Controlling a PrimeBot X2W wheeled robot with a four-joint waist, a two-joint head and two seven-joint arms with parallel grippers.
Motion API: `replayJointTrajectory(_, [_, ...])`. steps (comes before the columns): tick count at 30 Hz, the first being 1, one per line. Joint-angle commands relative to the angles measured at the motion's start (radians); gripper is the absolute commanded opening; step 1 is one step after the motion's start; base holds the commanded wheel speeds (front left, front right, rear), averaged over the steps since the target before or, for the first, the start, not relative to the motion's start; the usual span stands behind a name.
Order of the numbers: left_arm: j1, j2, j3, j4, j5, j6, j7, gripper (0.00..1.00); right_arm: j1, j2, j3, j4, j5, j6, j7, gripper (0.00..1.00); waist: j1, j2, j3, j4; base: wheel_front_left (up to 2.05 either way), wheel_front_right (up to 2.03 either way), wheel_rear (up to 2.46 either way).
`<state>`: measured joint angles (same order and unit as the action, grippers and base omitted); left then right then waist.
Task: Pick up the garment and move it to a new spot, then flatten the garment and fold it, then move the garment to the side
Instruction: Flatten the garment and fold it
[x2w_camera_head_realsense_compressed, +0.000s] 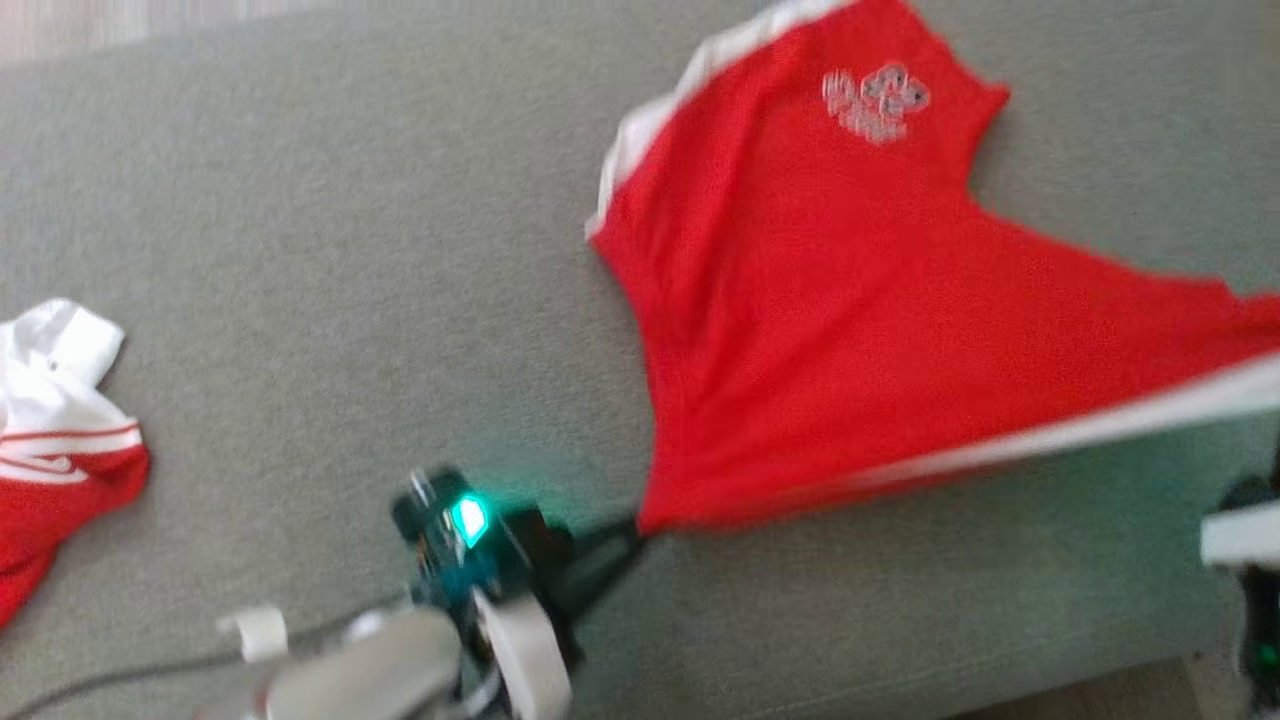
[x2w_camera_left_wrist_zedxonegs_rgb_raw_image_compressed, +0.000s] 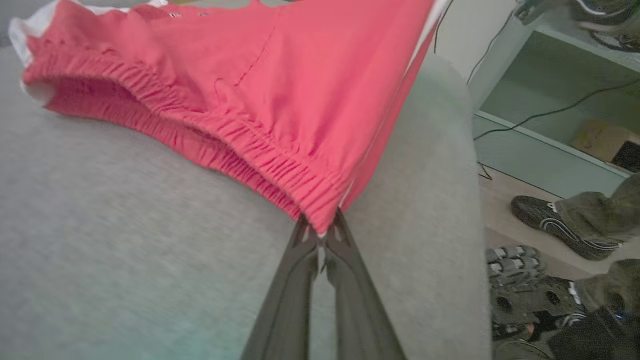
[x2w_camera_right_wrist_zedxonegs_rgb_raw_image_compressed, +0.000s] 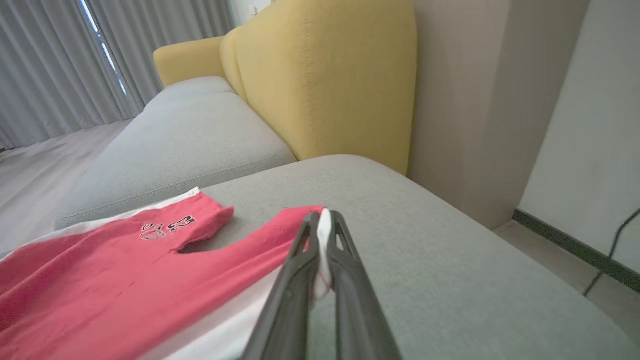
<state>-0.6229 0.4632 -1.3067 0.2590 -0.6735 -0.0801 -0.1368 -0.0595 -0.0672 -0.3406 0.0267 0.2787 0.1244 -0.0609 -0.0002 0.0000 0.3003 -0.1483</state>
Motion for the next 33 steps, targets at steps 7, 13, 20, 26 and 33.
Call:
replayJointTrajectory(7, [0.093,0.098,0.030,-0.200,0.012,0.077,0.086,0.00,0.128,0.009,-0.083,-0.200,0.016,0.006,0.055,0.00,0.0002,0.0000,-0.045,-0.022,0.00,0.00,0.00])
replayJointTrajectory(13, [0.051,0.103,0.061,-0.276,-0.006,0.085,0.108,0.00,0.094,0.015,-0.094,-0.235,0.009,0.006,0.098,0.00,0.0002,0.0000,-0.038,0.000,0.00,0.00,0.00])
replayJointTrajectory(20, [-0.031,0.046,0.142,-0.263,-0.081,0.066,0.100,0.00,-0.088,0.016,-0.070,-0.165,-0.033,0.006,0.140,0.00,0.0002,0.0000,0.003,0.047,0.00,0.00,0.00])
replayJointTrajectory(26, [-0.090,-0.038,0.220,-0.180,-0.211,0.020,0.093,0.00,-0.288,0.016,-0.067,-0.023,-0.083,0.006,0.138,0.00,0.0002,0.0000,0.064,0.107,0.00,0.00,0.00])
replayJointTrajectory(33, [-0.178,-0.108,0.254,-0.077,-0.274,-0.021,0.093,0.00,-0.487,0.003,-0.044,0.168,-0.154,0.006,0.105,0.00,0.0002,0.0000,0.125,0.153,0.00,0.00,0.00])
